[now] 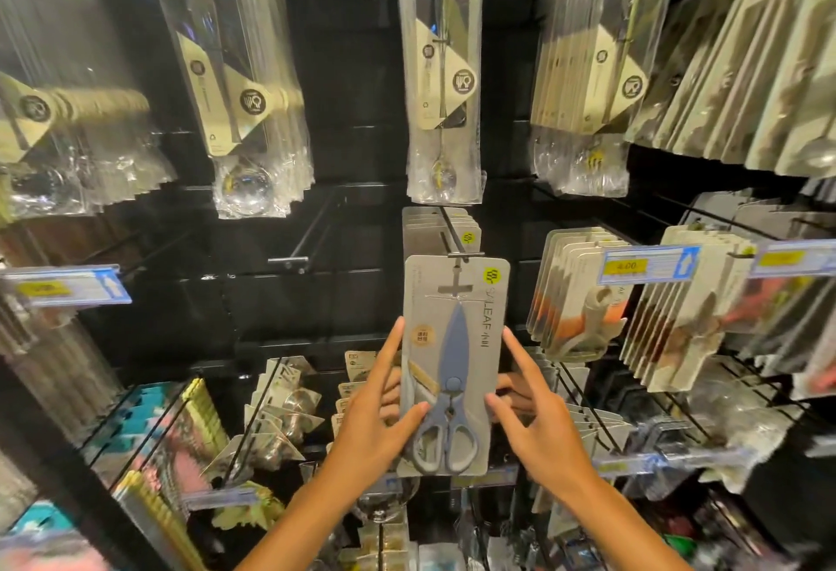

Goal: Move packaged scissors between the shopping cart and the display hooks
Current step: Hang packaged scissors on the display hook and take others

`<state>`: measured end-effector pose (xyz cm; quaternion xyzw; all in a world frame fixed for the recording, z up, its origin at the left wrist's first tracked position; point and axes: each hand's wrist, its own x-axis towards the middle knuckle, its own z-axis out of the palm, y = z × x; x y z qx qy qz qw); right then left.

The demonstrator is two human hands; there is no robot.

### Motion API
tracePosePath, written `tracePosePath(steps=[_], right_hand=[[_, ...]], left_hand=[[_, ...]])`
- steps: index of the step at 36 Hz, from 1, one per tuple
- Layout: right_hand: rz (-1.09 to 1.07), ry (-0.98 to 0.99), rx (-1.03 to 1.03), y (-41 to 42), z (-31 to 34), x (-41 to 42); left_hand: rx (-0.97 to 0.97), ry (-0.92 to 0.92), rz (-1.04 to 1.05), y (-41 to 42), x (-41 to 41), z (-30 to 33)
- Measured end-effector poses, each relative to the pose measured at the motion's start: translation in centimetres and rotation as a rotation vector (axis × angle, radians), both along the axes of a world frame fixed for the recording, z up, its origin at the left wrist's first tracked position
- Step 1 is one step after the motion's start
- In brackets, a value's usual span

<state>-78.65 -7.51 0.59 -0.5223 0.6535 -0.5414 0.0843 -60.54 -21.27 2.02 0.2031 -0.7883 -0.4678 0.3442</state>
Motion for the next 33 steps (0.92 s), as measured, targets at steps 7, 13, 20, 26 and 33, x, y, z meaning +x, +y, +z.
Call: tracePosePath(steps=[7, 13, 20, 26, 33], right_hand=[[-0.001, -0.002, 0.021, 0.3, 0.3, -0.6], [0.033, 0.032, 0.046, 0.0, 0.4, -1.4], [0.035, 0.066, 0.128, -1.1, 0.0, -2.0], [0.022, 0.087, 0.153, -3.4, 0.5, -2.7], [0.082, 0.035, 0.156, -7.2, 1.0, -3.8]], left_hand=[[0.015, -0.019, -0.013, 0.0, -0.9, 0.0], [0.023, -0.007, -0.021, -0.3, -1.1, -0.1], [0.041, -0.061, -0.058, -0.9, -1.8, 0.2], [0.070, -0.087, -0.085, -2.2, -3.4, 1.2], [0.025, -0.177, -0.021, -4.6, -5.5, 1.9]])
